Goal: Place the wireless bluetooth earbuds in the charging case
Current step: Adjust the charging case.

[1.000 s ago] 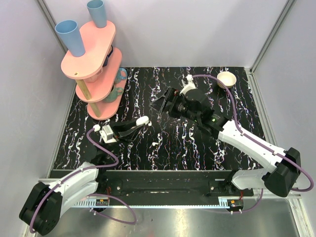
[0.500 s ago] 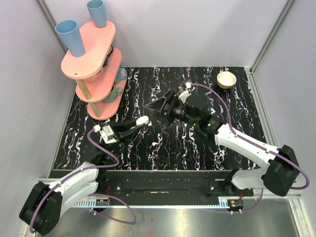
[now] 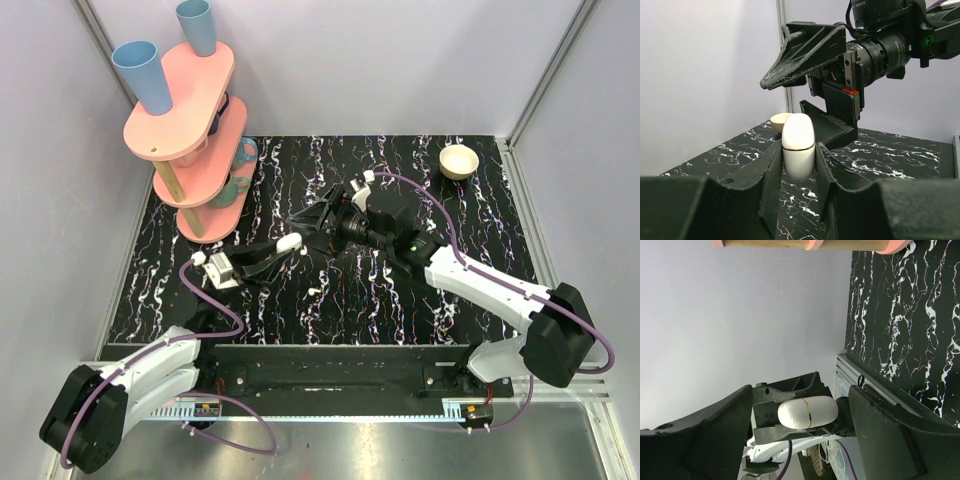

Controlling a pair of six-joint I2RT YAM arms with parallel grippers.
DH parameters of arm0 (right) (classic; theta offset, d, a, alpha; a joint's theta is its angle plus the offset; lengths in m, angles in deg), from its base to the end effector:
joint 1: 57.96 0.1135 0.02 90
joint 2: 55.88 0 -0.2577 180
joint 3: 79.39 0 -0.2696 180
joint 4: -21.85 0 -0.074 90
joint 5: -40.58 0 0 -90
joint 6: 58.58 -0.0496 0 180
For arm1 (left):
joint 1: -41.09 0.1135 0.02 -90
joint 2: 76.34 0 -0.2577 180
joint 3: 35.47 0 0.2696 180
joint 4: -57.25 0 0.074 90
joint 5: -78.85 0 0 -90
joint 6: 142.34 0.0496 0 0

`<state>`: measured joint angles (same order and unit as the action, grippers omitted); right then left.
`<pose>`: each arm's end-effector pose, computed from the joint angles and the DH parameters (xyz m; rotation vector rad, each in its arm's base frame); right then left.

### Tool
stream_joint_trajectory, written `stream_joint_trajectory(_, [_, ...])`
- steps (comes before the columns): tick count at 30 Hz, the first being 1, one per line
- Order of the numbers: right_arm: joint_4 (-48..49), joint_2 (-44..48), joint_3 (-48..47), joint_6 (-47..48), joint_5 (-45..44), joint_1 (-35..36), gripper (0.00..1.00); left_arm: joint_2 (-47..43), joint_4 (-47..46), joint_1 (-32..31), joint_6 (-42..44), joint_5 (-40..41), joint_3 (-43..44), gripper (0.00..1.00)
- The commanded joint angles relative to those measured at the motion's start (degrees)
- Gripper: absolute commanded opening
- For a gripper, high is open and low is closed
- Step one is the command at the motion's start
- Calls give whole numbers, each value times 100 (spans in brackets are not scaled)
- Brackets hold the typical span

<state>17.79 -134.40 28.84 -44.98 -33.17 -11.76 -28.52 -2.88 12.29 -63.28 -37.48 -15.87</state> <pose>0.2363 0.2665 0.3115 0.3111 2.1159 1.6865 0.1516 -0.1084 0.2396 0.5873 0.9484 -0.8554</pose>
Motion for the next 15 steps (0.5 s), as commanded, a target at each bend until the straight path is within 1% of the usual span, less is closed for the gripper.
stream_joint_trajectory(1, [376,-5,-182,-94,273,39,83,35,-1789,-30,180,49,231,0])
stream_joint_trajectory(3, [421,-14,-182,-112,326,39,81,53,-1780,-30,224,84,231,0])
stream_joint_trajectory(4, [447,-32,-182,-138,378,39,79,53,-1771,-38,250,110,231,0])
stream_joint_trajectory(15, [298,-102,-278,-85,511,30,78,123,-1789,-56,373,216,284,0])
